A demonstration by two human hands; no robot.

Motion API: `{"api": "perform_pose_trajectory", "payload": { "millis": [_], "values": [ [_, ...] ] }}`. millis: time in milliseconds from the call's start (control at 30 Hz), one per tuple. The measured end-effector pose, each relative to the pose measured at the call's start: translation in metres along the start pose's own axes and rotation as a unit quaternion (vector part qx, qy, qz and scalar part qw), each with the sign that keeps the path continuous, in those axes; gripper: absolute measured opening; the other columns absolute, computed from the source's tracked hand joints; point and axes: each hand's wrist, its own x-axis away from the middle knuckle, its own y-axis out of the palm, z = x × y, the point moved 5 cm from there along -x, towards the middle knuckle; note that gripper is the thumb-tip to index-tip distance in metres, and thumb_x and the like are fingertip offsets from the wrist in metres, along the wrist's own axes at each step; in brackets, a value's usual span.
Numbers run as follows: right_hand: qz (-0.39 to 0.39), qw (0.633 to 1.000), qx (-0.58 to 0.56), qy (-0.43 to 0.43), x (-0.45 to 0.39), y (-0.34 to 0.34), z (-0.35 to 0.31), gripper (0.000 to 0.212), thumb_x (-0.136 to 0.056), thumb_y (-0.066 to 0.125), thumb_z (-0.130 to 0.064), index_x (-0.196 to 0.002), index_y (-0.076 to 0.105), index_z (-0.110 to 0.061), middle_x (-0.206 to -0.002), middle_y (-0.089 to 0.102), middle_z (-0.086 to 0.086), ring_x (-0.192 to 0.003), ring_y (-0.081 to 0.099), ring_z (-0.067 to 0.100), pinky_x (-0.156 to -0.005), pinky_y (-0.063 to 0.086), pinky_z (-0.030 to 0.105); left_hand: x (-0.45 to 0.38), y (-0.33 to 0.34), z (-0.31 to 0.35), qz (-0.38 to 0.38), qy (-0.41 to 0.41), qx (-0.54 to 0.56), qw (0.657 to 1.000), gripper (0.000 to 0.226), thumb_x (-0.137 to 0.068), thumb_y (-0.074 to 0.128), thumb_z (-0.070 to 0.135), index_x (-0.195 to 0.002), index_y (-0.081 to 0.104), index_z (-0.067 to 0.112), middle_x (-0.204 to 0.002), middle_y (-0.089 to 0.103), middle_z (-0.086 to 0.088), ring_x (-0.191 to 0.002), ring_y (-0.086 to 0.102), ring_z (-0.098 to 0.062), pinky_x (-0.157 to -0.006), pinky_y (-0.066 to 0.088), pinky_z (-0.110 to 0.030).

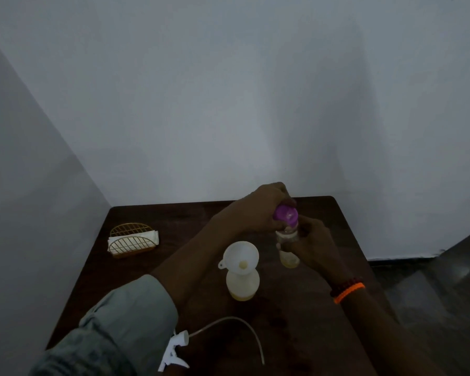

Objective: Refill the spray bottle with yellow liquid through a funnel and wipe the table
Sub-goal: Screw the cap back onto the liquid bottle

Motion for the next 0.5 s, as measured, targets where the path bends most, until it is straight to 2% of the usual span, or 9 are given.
{"api": "perform_pose_trajectory", "payload": {
  "millis": [100,200,267,367,500],
  "values": [
    [0.008,1.0,-0.009,0.001,0.001,-0.002,-0.002,0.047,-0.067,0.088,-0.02,-0.109,0.066,-0.016,-0.101,0.071,-0.005,-0.093,0.067,0.007,-0.084,0.055,0.031,0.002,0.0,0.0,0.021,0.003,0.015,1.0,0.06,-0.078,0.08,0.031,-0.132,0.06,0.015,-0.12,0.056,-0.004,-0.106,0.056,-0.013,-0.087,0.05,-0.022],
    [0.018,1.0,-0.004,0.001,-0.001,-0.003,-0.003,0.048,-0.068,0.088,-0.022,-0.11,0.066,-0.017,-0.103,0.07,-0.005,-0.094,0.066,0.009,-0.082,0.054,0.031,0.007,0.002,0.001,0.093,-0.064,0.004,0.994,0.077,-0.073,0.079,0.05,-0.138,0.052,0.017,-0.122,0.053,-0.002,-0.105,0.055,-0.013,-0.087,0.052,-0.027],
    [0.03,1.0,0.004,0.005,-0.002,-0.003,-0.002,0.048,-0.068,0.087,-0.023,-0.111,0.066,-0.016,-0.101,0.069,-0.006,-0.091,0.064,0.005,-0.078,0.052,0.026,0.006,0.008,0.0,0.113,-0.106,-0.017,0.988,0.07,-0.073,0.077,0.053,-0.129,0.058,0.015,-0.115,0.057,-0.004,-0.101,0.057,-0.015,-0.081,0.051,-0.028],
    [0.035,0.999,0.011,0.01,-0.001,-0.002,-0.004,0.042,-0.069,0.087,-0.02,-0.104,0.064,-0.017,-0.092,0.062,-0.012,-0.084,0.058,0.001,-0.069,0.043,0.018,0.001,0.015,-0.002,0.087,-0.132,-0.041,0.987,0.053,-0.077,0.075,0.05,-0.112,0.064,0.012,-0.104,0.064,-0.006,-0.096,0.06,-0.018,-0.073,0.046,-0.026],
    [0.03,0.999,0.016,0.008,0.001,0.001,-0.001,0.045,-0.069,0.087,-0.022,-0.108,0.063,-0.018,-0.095,0.063,-0.011,-0.086,0.059,0.003,-0.072,0.044,0.02,-0.001,0.015,-0.002,0.046,-0.1,-0.016,0.994,0.052,-0.08,0.077,0.037,-0.123,0.062,0.011,-0.114,0.064,-0.008,-0.103,0.059,-0.018,-0.079,0.046,-0.024]
  ]
}}
